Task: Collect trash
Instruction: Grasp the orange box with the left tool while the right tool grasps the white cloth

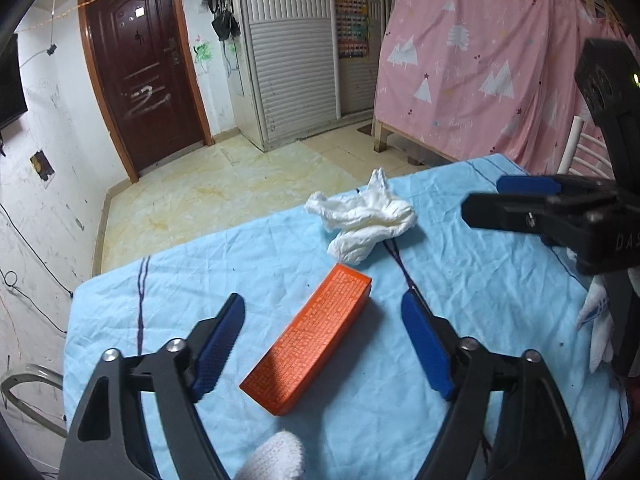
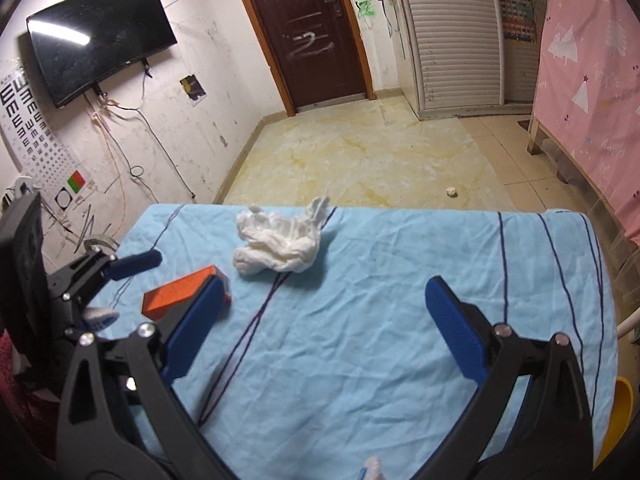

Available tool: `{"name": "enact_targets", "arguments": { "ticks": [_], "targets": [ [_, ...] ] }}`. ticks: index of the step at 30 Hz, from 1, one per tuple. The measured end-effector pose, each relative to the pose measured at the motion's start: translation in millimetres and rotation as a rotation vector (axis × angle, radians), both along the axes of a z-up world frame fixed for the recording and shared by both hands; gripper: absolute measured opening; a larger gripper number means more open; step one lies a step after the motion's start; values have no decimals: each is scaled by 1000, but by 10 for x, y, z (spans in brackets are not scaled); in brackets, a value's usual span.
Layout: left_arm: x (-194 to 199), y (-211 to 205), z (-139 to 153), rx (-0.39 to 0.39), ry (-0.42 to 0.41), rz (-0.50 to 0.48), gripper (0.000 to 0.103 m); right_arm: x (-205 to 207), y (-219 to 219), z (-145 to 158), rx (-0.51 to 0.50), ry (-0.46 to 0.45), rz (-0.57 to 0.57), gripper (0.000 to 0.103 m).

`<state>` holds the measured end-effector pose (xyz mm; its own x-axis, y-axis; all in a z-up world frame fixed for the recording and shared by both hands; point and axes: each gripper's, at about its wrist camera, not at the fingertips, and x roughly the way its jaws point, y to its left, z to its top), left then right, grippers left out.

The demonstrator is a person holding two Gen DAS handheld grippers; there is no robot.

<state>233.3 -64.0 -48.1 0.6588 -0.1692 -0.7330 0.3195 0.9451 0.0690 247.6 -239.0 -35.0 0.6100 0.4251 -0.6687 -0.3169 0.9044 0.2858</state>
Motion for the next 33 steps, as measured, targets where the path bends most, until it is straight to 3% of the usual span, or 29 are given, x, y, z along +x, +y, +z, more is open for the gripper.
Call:
{"name": "enact_targets", "arguments": {
  "ticks": [8,13,16,26,27,28,33],
  "targets": [
    [96,69,-118,-2,49,8,44,241,299,-81,-47,15,28,97],
    [166,121,-169,3,77,19,18,391,482,-146,-77,22,49,97],
    [173,133,-171,6,76,25,13,439,578,-189,-102,23,58,97],
    [182,190,-164,-14,81,32,13,544,681,-265,-168,32,62,97],
    [173,186,-170,-16,81,33,13,546,689,-272,-177,33,63,91],
    [173,190,-170,-17,81,34,13,546,694,-287,-187,34,62,76],
    [185,207,-166,-18,82,37,13,506,813,-295,-259,7,83,60]
  ]
}}
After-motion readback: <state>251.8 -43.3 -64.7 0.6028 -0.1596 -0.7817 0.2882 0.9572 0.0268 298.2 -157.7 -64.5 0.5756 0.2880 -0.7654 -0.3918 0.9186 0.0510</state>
